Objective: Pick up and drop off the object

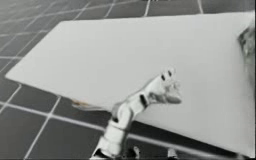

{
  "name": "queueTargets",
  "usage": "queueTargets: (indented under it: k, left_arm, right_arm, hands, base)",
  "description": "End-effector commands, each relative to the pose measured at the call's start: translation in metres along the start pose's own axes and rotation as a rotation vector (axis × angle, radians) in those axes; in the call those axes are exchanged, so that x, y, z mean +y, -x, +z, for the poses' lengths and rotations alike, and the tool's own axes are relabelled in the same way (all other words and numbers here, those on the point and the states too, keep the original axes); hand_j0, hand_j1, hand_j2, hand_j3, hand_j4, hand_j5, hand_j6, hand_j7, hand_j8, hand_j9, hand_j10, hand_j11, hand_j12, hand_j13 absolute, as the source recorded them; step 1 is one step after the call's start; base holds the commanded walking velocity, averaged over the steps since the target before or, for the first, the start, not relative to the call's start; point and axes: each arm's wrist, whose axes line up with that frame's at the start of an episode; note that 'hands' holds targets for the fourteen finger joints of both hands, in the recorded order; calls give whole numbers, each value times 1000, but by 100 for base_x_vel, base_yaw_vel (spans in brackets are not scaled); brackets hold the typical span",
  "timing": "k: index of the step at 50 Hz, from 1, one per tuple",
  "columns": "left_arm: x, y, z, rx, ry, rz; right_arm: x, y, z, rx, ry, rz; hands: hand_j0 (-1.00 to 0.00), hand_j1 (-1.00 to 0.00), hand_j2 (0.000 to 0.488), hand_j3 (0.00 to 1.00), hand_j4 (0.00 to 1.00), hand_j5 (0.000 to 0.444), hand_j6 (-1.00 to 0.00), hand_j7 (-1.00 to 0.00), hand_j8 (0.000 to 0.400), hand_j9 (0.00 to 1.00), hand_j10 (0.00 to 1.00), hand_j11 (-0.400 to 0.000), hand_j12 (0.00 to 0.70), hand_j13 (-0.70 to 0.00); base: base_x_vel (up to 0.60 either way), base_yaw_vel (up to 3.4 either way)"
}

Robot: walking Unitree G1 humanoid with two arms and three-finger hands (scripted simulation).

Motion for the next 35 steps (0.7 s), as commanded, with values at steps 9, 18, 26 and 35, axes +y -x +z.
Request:
queueTargets:
  k: [9, 18, 26, 35]
  left_arm:
    - [27, 80, 9, -111, 119, 208]
    - [42, 85, -12, -143, 163, 389]
    - [11, 71, -5, -151, 146, 277]
    - [-37, 99, 18, -400, 12, 242]
  right_arm:
    - [127, 12, -65, 105, 86, 179]
    - [121, -3, -213, 351, 246, 170]
    - [87, -23, -163, 305, 313, 171]
    - [21, 129, -75, 8, 360, 545]
  hands:
    - [0, 0, 0, 1000, 1000, 0, 0, 0, 0, 1000, 1000, -400, 0, -700]
    - [0, 0, 0, 0, 0, 0, 0, 0, 0, 932, 1000, -400, 0, -700]
    - [0, 0, 0, 0, 0, 0, 0, 0, 0, 0, 0, 0, 0, 0]
    - [0, 0, 0, 0, 0, 0, 0, 0, 0, 0, 0, 0, 0, 0]
  base:
    - [0, -48]
    - [0, -3]
    - [0, 3]
    - [0, -9]
